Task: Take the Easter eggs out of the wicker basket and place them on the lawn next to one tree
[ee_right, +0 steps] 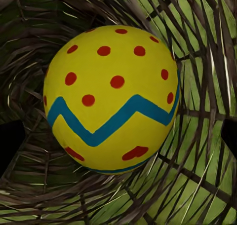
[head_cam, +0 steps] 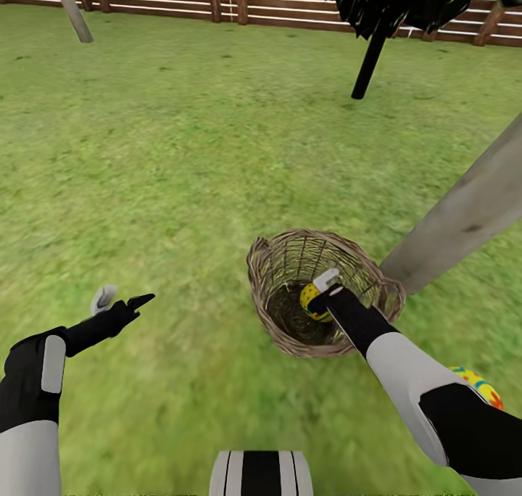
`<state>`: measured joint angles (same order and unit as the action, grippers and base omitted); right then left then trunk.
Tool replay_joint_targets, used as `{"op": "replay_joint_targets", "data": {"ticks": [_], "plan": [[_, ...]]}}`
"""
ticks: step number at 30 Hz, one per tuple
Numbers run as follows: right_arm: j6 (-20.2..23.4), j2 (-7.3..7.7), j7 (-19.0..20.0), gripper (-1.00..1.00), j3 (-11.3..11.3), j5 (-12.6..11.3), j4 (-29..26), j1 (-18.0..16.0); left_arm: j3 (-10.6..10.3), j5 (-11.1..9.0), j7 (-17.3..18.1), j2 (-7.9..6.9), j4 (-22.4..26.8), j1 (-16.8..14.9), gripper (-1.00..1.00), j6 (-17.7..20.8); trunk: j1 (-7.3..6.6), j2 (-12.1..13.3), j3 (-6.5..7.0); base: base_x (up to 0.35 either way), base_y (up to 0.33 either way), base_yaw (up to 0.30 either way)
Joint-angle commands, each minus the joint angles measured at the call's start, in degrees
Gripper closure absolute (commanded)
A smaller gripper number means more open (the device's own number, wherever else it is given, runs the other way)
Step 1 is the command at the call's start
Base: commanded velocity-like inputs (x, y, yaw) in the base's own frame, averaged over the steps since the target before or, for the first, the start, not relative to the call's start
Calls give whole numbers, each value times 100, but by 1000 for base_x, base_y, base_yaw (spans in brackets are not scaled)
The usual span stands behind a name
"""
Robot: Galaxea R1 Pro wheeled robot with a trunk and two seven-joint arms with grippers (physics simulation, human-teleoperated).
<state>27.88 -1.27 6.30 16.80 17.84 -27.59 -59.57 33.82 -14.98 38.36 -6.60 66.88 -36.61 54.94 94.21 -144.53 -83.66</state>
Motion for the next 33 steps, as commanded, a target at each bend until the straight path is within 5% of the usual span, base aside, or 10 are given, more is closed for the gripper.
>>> {"op": "replay_joint_targets", "data": {"ticks": [1,33], "plan": [[24,2,37,-100,10,62,-12,-2,10,13,31,1,0,-4,-100,26,1,-3,-26,0,0,0],[-1,-21,98,-100,28,57,-18,-11,37,-5,40,19,5,4,-100,17,9,-7,-93,46,-28,0]]}}
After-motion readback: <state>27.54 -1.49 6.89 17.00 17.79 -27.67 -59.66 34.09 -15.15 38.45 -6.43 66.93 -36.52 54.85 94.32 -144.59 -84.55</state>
